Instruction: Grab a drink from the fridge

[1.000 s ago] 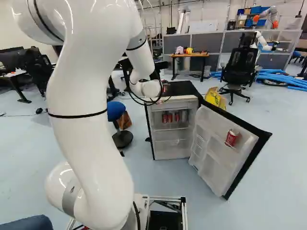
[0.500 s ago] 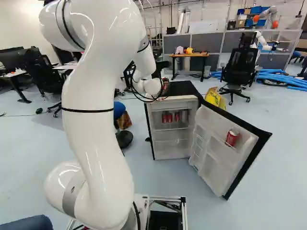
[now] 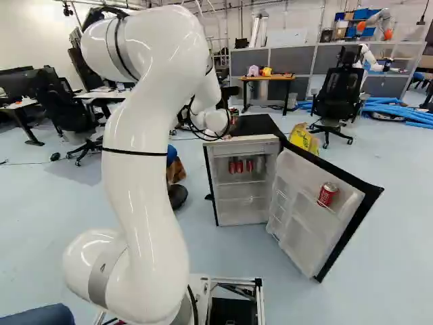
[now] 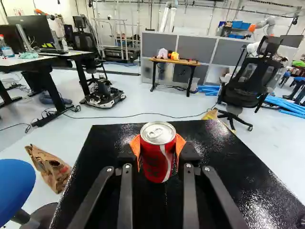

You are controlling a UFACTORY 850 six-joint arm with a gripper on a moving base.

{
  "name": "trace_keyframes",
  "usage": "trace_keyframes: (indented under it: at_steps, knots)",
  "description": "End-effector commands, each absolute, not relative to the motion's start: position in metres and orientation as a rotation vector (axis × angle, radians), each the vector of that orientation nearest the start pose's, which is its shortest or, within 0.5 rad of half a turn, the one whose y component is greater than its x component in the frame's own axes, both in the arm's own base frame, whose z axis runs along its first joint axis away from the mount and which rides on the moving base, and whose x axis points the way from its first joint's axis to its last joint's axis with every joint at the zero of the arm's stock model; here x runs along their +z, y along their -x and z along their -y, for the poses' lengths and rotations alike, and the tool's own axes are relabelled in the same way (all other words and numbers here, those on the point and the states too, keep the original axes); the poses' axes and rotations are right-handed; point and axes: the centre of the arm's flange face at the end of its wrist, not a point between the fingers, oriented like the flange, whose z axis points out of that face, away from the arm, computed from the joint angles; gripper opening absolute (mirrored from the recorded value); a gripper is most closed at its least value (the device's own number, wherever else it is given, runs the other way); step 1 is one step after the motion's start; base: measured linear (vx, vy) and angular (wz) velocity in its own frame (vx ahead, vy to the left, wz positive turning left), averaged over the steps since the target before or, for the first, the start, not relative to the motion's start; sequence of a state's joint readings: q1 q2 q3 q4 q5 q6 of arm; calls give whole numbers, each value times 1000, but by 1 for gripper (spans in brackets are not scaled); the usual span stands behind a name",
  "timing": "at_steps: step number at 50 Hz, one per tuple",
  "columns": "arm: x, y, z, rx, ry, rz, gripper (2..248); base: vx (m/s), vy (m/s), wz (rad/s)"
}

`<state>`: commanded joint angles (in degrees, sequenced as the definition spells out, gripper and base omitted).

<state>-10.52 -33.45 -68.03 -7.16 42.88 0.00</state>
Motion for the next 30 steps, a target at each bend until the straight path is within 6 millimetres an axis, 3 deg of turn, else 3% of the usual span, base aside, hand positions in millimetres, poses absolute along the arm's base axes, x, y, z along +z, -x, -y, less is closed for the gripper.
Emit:
trace_keyframes:
  at_steps: [18, 30]
  knots:
    - [397, -677, 115, -1996, 2558, -89, 93, 0, 0, 0]
    - [396, -678, 116, -1979, 2570, -114, 93, 0, 0, 0]
